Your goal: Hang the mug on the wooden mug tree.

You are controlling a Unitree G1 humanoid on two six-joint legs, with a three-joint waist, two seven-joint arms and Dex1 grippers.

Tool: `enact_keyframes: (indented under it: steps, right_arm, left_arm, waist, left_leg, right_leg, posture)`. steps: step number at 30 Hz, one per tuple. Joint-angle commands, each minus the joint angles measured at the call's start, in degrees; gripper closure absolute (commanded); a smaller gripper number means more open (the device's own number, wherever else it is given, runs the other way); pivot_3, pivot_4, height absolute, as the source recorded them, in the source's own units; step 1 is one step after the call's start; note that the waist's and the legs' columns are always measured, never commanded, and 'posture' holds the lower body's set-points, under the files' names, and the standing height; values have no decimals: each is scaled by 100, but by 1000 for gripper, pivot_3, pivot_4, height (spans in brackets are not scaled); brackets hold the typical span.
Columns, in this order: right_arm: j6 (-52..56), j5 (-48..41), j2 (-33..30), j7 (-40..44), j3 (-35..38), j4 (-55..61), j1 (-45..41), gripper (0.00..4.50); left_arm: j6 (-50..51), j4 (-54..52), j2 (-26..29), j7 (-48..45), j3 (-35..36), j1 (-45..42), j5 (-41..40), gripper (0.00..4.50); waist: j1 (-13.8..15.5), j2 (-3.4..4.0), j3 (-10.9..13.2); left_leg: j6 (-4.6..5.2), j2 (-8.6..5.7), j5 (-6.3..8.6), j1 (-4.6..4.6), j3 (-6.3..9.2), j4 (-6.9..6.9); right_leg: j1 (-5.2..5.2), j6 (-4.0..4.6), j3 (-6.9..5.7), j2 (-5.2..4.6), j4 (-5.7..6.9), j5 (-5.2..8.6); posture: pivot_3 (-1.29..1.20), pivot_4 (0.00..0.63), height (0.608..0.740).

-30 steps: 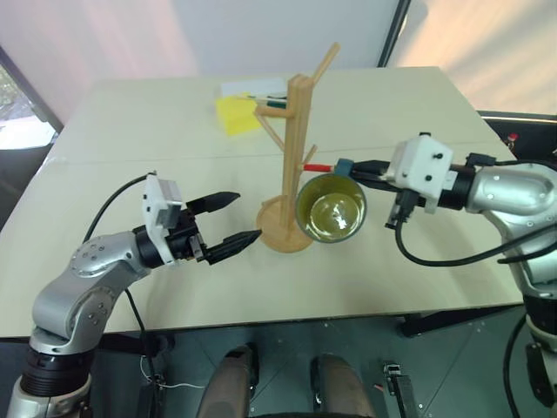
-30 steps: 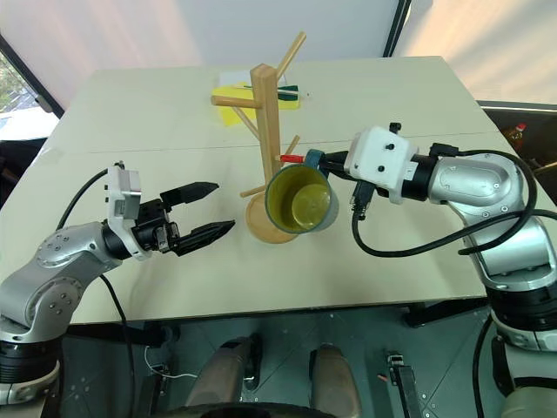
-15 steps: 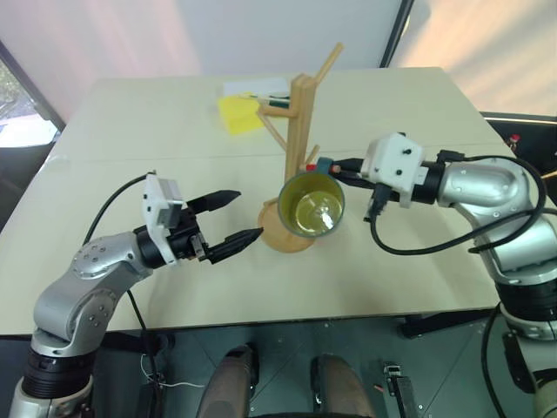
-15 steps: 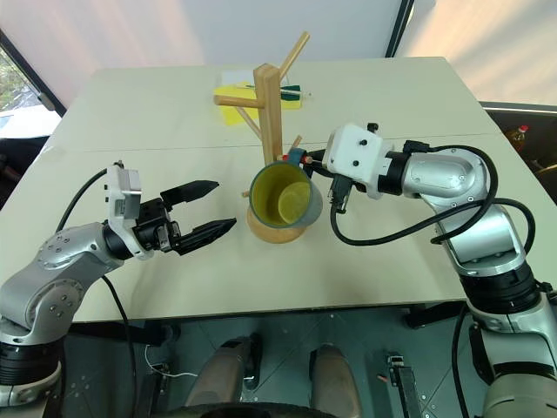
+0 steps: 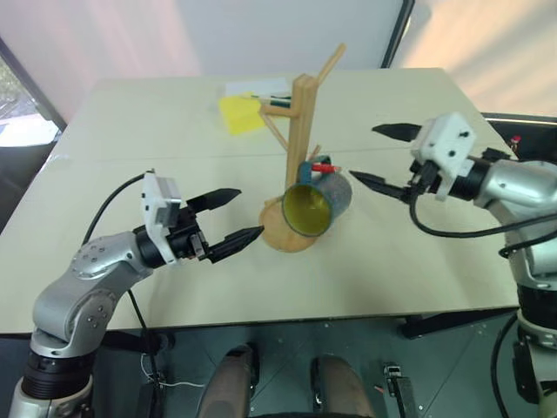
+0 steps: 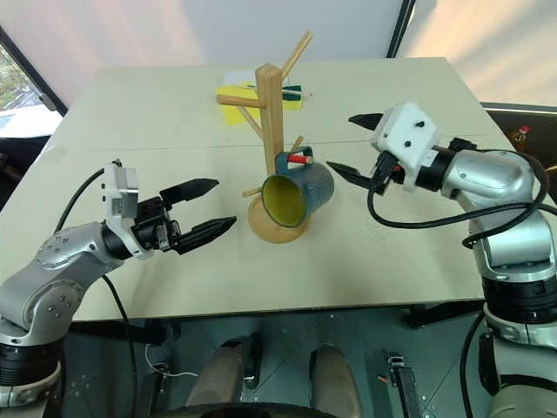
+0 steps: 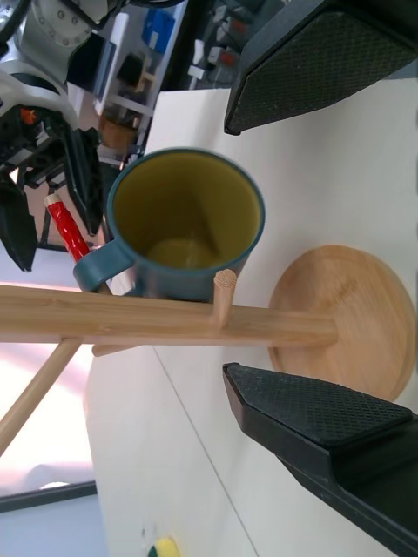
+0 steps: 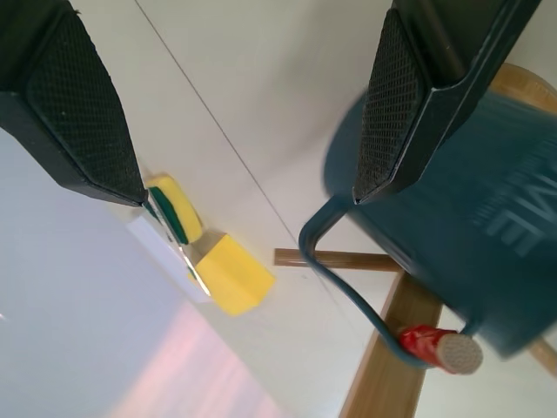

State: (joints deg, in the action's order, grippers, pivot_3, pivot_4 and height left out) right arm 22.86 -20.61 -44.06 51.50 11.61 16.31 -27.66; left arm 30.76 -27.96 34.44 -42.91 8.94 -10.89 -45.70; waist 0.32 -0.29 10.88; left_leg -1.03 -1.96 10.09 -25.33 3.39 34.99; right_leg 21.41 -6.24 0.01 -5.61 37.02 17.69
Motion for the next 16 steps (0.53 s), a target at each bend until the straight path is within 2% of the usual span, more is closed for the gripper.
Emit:
enact_keyframes:
  steps: [1,9,16]
  right_arm:
    - [113,-591,385,-177,722,-501,602,588]
    - [-935,-60,1499,-962,460,-1538,1398,588]
    - [-1297,2,1789,-1001,218,-1861,1497,588]
  left_arm:
    - [-444,611,-222,566,419,150,534,0]
    - [-1379,1955,-783,1636,758,568,1781,0]
    - [-1735,2195,-997,1694,797,827,1982,0]
  waist:
    - [35,-5,-2]
    - [-6,-1,0]
    - [39,0,0]
  left_leg:
    - [0,1,0,3,1,-1]
    - [0,-6,0,1,-11,3]
    - [-1,-5,0,-3,-8,2]
  right_leg:
    - [-4,0,-1,1,-1,0]
    - [5,-1,5,-1,4,-1]
    - [13,-2,3,-1,11,-2]
  posture:
    - [0,150,740]
    - [0,150,740]
    - [0,150,740]
